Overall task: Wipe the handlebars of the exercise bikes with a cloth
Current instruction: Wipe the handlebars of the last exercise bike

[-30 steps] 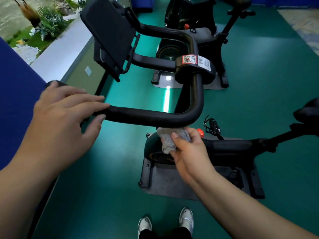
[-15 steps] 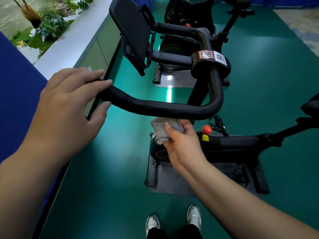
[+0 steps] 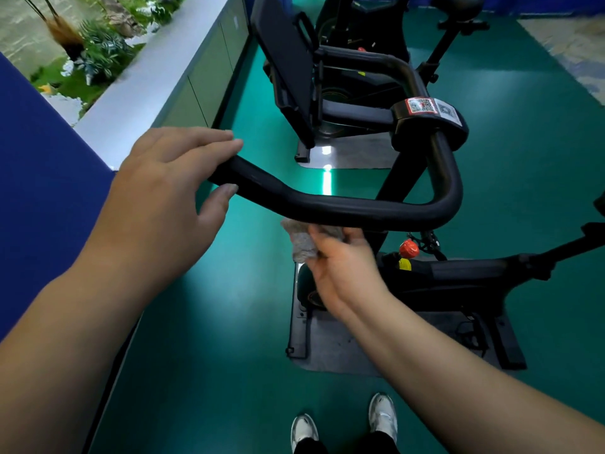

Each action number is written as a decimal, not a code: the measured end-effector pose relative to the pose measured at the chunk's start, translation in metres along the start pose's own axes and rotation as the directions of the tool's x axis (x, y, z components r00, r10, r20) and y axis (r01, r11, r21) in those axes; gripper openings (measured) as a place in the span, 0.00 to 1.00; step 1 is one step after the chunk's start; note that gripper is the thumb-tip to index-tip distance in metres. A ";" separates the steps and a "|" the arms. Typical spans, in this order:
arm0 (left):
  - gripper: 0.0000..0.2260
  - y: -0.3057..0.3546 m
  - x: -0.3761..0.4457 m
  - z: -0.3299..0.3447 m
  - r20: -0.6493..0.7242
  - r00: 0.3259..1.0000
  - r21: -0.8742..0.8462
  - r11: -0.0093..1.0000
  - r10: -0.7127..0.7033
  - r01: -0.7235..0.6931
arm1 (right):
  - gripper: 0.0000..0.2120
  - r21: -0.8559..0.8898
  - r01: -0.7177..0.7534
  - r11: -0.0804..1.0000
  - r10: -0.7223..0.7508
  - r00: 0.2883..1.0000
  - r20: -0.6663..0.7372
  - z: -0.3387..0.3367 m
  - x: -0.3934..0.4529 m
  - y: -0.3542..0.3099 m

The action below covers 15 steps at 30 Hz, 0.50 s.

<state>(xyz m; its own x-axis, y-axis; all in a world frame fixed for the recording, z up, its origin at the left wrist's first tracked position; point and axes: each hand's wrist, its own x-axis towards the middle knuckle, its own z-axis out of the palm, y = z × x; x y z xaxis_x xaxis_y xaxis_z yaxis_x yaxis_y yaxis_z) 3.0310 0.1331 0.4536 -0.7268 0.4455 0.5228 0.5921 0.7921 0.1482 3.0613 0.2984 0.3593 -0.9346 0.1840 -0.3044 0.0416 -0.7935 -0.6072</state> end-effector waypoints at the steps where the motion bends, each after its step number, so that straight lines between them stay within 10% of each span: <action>1: 0.18 -0.002 0.001 -0.001 0.012 1.000 -0.003 1.000 0.003 -0.003 | 0.12 -0.029 -0.001 1.000 0.003 0.999 0.054 0.011 0.001 0.009; 15: 0.17 -0.017 0.007 0.002 -0.010 0.999 -0.126 0.991 0.036 -0.037 | 0.18 0.192 -0.208 0.959 0.177 0.969 0.171 0.058 -0.010 0.035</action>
<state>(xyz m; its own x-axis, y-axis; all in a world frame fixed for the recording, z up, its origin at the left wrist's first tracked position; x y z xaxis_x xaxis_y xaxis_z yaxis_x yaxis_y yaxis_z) 3.0155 0.1234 0.4527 -0.7018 0.4695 0.5359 0.6575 0.7165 0.2333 3.0519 0.2351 0.3839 -0.9589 -0.0607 -0.2770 0.1668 -0.9108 -0.3777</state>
